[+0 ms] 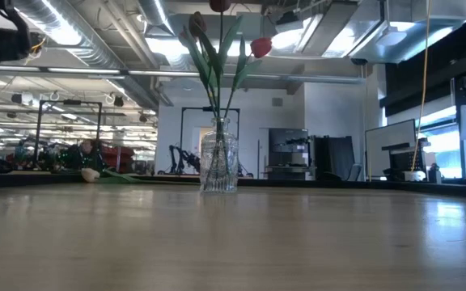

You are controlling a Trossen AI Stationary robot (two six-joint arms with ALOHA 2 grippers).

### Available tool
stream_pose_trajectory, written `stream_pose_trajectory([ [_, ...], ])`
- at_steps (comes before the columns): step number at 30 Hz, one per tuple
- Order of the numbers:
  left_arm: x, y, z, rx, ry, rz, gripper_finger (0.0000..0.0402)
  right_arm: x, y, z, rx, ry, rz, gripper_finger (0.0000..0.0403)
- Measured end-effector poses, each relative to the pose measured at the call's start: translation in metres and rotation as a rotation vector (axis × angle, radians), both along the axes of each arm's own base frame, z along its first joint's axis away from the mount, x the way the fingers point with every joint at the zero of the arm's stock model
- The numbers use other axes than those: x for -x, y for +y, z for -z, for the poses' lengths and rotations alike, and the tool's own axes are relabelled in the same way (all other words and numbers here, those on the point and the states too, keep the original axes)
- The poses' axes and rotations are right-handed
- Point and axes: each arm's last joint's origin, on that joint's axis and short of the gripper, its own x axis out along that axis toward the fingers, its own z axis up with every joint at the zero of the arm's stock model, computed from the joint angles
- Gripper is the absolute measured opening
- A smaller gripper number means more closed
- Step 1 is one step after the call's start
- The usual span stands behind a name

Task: Sort flowers into vase by color
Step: Put the bottom white flower into the yellow vase

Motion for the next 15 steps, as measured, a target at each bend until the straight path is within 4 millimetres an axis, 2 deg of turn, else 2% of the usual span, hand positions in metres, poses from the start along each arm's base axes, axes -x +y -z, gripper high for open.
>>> stream_pose_trajectory([
  [6,0.008,-0.005,0.016,0.067,-0.053,0.063,0.0003,0.000,-0.001,0.002,-0.037,0.008,0.028,0.0205],
  [15,0.008,-0.011,0.041,-0.017,-0.104,0.068,0.0002,0.000,-0.001,0.002,-0.107,-0.010,0.044,0.0205],
])
